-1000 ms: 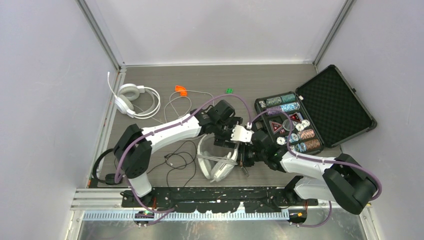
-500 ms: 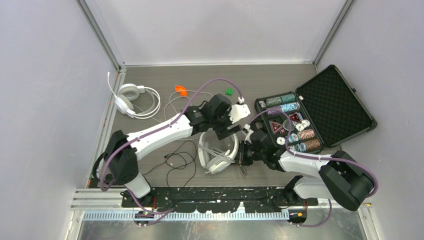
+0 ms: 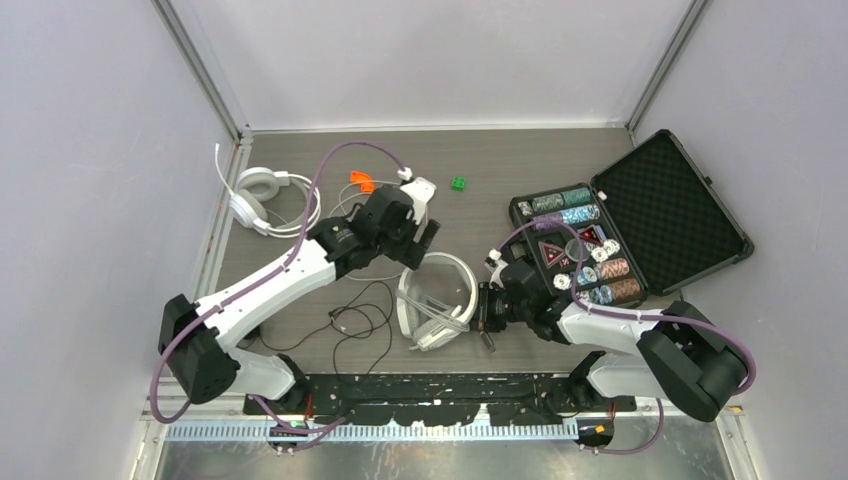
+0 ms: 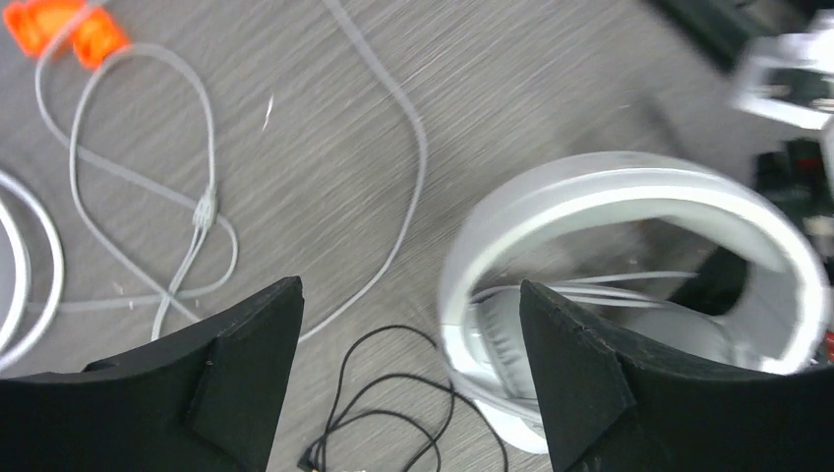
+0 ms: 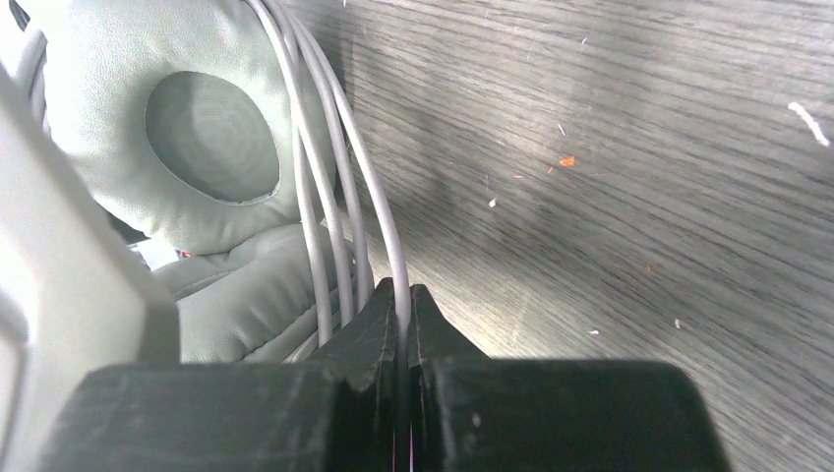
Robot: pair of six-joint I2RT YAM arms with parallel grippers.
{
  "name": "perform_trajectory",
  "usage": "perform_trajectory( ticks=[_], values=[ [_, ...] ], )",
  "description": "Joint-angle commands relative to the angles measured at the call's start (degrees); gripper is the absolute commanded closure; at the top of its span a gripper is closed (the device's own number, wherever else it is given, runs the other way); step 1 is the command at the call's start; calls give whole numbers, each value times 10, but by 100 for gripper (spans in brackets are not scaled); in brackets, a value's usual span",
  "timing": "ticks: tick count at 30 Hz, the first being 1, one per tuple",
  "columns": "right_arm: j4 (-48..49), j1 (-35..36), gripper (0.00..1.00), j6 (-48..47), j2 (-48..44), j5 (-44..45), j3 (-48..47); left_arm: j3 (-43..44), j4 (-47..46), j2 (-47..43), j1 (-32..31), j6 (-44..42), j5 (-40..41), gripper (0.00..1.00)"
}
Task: Wrap the headphones
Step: Place the headphones at the corner of the board.
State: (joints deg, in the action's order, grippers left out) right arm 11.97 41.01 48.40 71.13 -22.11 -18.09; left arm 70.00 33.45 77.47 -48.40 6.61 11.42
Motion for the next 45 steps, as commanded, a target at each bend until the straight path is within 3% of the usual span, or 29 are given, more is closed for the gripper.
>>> perform_trajectory(
  ticks=[1,6,25,27,37,42,45],
  values=[
    [21,-1,93,2,-11,6,-4,-39,6,9,54,89,-1,19],
    [10,-1,92,3,-23,8,-6,-74,-34,29,63,96,-48,23],
    [-23,-1,92,-6,-50,14,-16,-110,-70,60,63,100,-91,27],
    [-27,-1,91,-6,-55,15,-16,-111,-71,70,63,97,-104,30],
    [-49,-1,85,-9,-68,12,-15,-85,-61,111,62,104,-99,66],
    [-77,-1,80,-14,-88,18,-17,-64,-53,122,61,104,-89,72],
    [-98,-1,84,-23,-104,29,-16,-54,-47,131,59,107,-81,72]
  ],
)
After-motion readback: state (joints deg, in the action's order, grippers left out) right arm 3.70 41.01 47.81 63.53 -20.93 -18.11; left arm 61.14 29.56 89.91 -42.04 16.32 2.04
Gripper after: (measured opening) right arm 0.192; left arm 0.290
